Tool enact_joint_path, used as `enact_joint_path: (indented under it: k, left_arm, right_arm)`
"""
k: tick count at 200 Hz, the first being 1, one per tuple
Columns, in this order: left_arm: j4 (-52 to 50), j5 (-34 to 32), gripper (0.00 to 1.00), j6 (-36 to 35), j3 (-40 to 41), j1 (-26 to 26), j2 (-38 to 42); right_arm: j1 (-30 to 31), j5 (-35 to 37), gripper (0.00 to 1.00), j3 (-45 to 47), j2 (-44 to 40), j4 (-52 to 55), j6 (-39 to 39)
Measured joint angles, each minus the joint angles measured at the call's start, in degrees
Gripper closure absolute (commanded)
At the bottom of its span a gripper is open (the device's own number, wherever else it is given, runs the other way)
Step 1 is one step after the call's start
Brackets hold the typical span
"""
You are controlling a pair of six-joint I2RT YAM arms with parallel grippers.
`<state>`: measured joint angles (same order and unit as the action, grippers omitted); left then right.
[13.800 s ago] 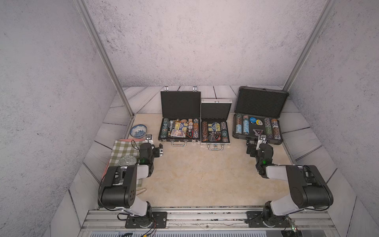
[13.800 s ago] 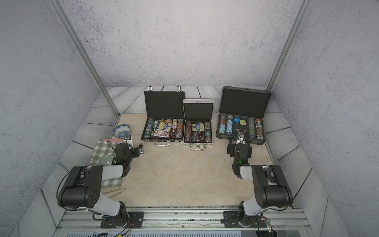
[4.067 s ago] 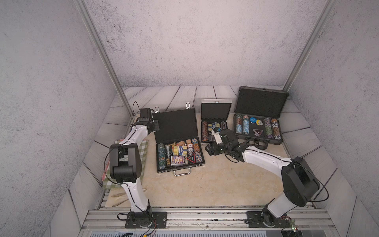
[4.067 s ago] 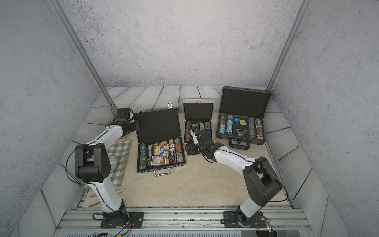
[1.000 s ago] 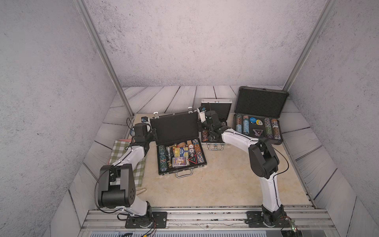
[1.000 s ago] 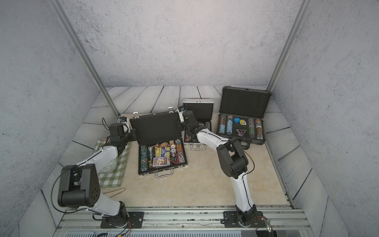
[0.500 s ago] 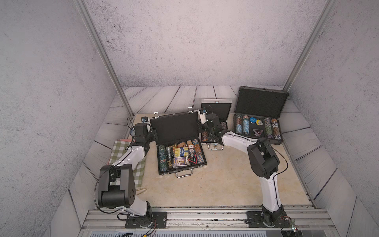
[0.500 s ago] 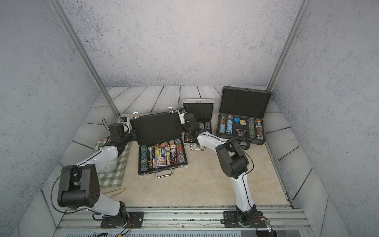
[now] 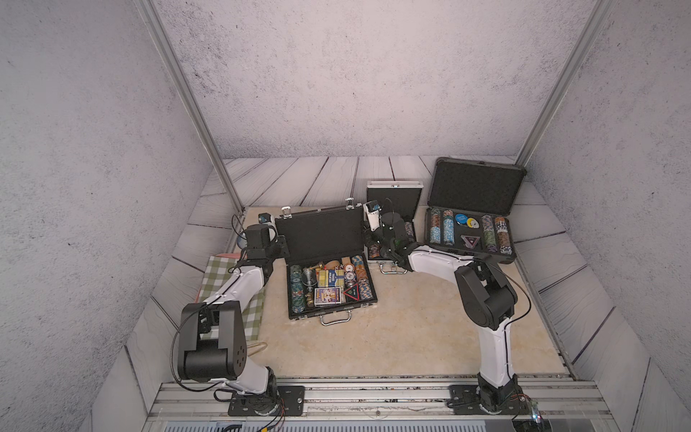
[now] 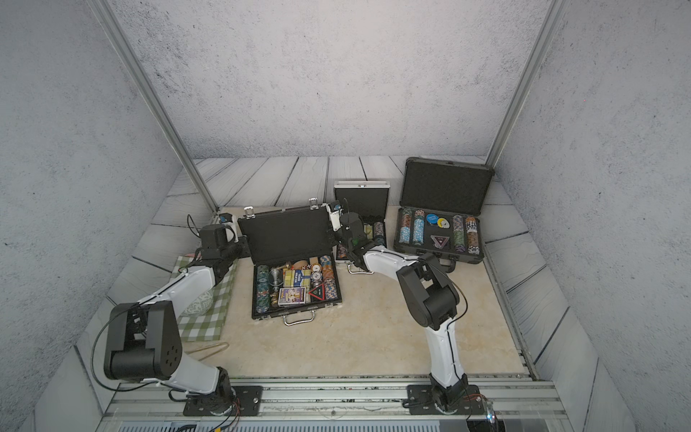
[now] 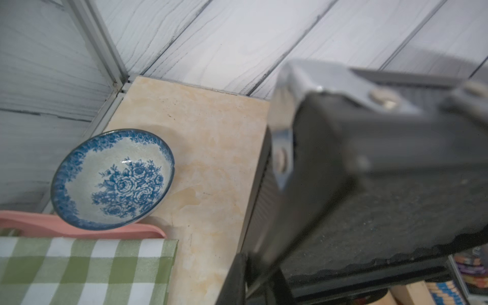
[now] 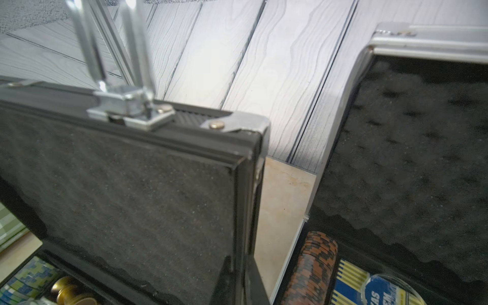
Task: Close the poker set cases
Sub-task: Close the lid of the poker set case.
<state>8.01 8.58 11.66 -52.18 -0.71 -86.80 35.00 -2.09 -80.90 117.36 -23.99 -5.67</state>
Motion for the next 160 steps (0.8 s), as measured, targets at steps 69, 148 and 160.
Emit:
enact_joint_path:
  k: [69, 148, 160]
  left_arm:
    - [-8.7, -0.9, 0.62, 8.1, 1.0, 1.0, 7.0]
    - [-23.0, 5.1, 0.79, 21.5, 5.6, 4.2, 13.2]
    - [-23.1, 6.4, 0.79, 23.4, 6.0, 5.0, 13.3]
  right_arm:
    - [0.0, 0.5, 1.00, 3.7, -1.7, -3.3, 0.8]
    - [0.2, 0.6, 1.00, 6.8, -3.3, -5.7, 0.8]
    - [0.2, 0.6, 1.00, 7.0, -3.3, -6.1, 0.8]
